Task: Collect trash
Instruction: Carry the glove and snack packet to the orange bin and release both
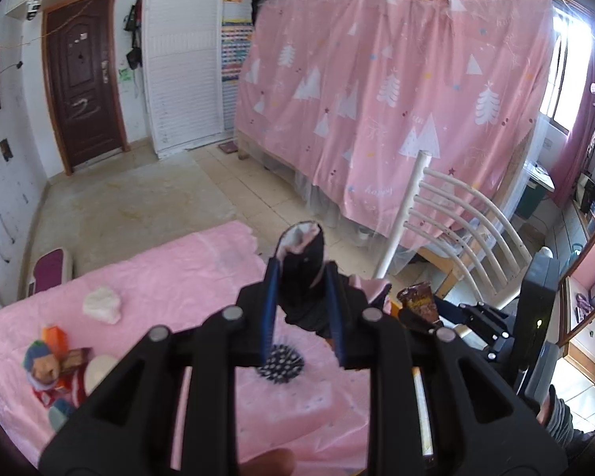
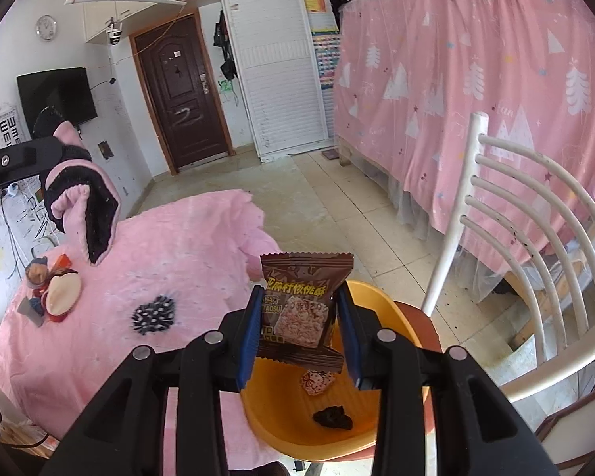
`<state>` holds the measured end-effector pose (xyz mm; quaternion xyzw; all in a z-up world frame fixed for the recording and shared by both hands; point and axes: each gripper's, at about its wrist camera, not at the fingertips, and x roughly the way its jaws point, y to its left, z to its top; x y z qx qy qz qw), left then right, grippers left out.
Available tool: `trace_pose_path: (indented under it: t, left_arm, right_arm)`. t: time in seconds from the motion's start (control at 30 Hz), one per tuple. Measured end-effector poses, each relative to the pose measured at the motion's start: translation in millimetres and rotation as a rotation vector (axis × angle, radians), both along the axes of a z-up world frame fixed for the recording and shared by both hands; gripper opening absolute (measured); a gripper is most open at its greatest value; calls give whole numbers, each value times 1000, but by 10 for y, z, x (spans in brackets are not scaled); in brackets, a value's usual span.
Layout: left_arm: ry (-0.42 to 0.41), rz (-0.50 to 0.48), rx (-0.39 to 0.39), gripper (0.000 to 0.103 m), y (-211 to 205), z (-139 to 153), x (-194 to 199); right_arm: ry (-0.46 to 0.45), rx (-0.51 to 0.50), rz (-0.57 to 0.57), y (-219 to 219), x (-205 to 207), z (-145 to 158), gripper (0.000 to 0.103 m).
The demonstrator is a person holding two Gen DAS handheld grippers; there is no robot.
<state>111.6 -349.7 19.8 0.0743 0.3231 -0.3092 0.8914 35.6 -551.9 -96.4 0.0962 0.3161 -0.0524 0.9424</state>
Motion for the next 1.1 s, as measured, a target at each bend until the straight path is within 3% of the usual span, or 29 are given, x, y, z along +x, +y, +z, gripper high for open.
trace_pose_path:
  t: [0.4, 0.6, 1.1]
  left_arm:
    - [88, -81, 58, 23, -693, -330, 183]
    - [110, -114, 84, 26, -798, -437, 180]
    - [100, -83, 44, 27, -445, -239, 163]
  right_arm:
    - [42, 42, -37, -329, 82, -229, 26]
    - [51, 54, -62, -402, 93, -274, 28]
    - [32, 21, -50, -205, 101, -78, 29]
